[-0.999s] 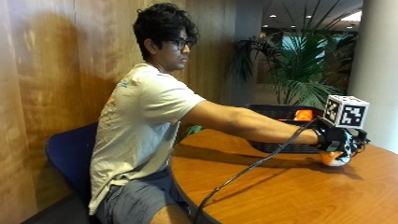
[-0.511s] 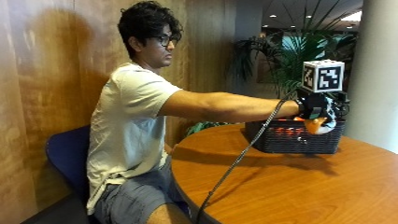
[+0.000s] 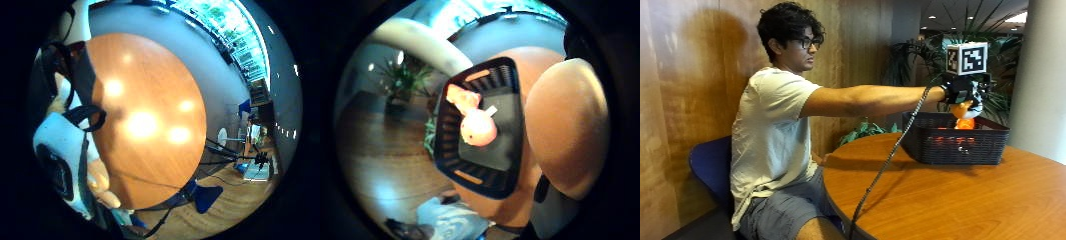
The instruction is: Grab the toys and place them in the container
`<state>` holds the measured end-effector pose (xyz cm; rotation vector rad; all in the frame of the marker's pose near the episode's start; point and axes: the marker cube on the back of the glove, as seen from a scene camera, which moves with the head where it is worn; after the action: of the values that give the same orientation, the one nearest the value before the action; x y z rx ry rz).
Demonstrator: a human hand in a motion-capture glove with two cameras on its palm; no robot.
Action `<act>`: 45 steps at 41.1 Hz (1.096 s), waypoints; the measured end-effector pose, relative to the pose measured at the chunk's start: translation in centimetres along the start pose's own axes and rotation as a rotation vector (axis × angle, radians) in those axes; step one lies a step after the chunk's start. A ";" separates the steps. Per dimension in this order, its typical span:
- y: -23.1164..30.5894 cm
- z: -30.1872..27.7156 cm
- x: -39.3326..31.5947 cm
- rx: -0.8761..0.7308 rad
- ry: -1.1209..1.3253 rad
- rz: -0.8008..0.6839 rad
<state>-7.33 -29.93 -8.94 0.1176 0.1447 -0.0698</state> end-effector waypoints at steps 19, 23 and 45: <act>-0.5 -3.9 -10.0 0.042 -0.024 -0.134; -0.6 -4.3 -11.9 0.057 -0.039 -0.165; -0.4 -3.5 -16.8 -0.005 -0.076 -0.250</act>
<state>-24.42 -28.86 -9.90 0.0913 0.0825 -0.3228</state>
